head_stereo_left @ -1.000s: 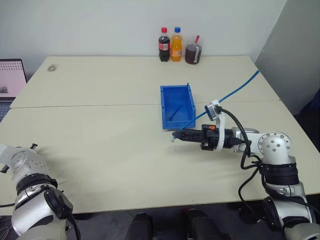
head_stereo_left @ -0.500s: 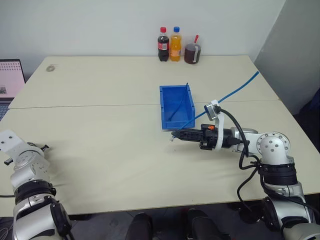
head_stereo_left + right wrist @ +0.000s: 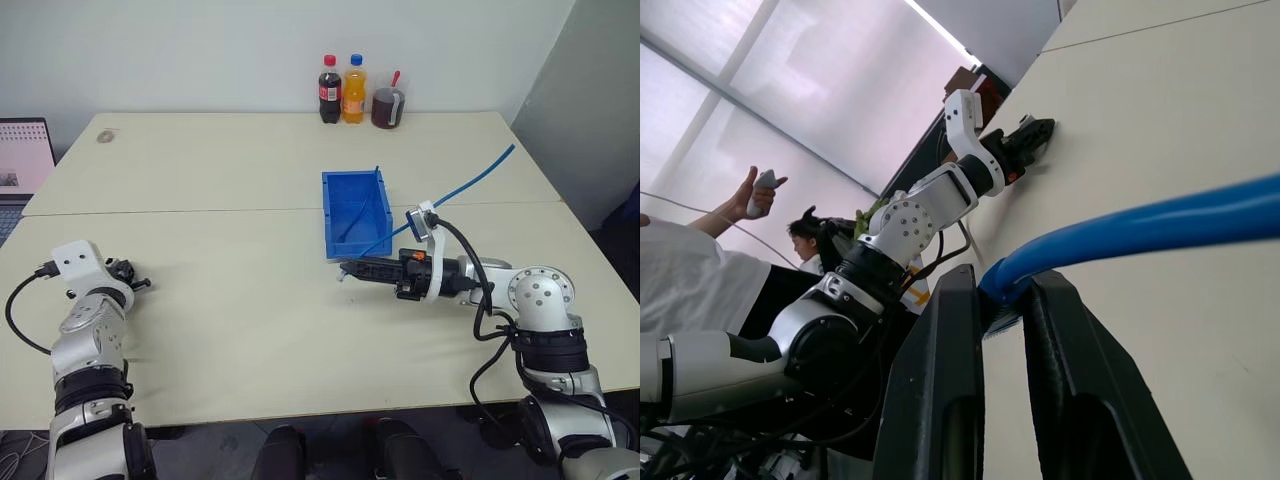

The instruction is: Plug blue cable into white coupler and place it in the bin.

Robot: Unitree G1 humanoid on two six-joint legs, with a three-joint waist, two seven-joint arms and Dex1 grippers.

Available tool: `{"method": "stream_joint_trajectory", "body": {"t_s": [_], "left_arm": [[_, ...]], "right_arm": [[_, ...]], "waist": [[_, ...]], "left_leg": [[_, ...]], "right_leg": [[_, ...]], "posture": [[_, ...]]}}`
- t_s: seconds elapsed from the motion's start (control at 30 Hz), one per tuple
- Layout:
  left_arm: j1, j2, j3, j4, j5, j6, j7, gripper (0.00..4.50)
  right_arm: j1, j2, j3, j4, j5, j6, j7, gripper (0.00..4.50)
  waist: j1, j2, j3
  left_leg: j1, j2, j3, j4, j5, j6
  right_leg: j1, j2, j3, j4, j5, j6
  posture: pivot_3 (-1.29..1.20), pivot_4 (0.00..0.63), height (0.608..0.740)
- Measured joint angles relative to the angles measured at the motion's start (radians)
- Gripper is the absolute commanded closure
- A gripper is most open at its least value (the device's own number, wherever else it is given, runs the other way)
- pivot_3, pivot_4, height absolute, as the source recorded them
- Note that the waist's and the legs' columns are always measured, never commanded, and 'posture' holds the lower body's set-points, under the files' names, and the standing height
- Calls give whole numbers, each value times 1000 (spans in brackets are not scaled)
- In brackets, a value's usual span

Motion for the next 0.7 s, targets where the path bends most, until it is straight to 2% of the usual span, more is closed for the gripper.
{"method": "stream_joint_trajectory", "body": {"t_s": [0.37,0.4,0.7], "left_arm": [[18,-48,15,-78,-4,26,38,148],[19,-67,30,-93,-7,30,65,37],[-21,-235,180,-230,-82,64,323,37]], "right_arm": [[1,1,0,-2,0,0,-13,4226],[1,-1,0,-2,0,0,-13,4226],[2,-8,-1,-2,0,1,-13,4226]], "waist": [[-3,0,0],[-4,1,0],[-11,3,-2]], "left_leg": [[0,3,1,0,0,0],[1,3,1,0,0,0],[1,0,2,0,0,0]], "right_leg": [[0,0,1,0,-1,2],[0,-1,2,0,-1,2],[0,-2,3,0,-1,4]], "posture": [[0,150,740],[0,150,740],[0,150,740]]}}
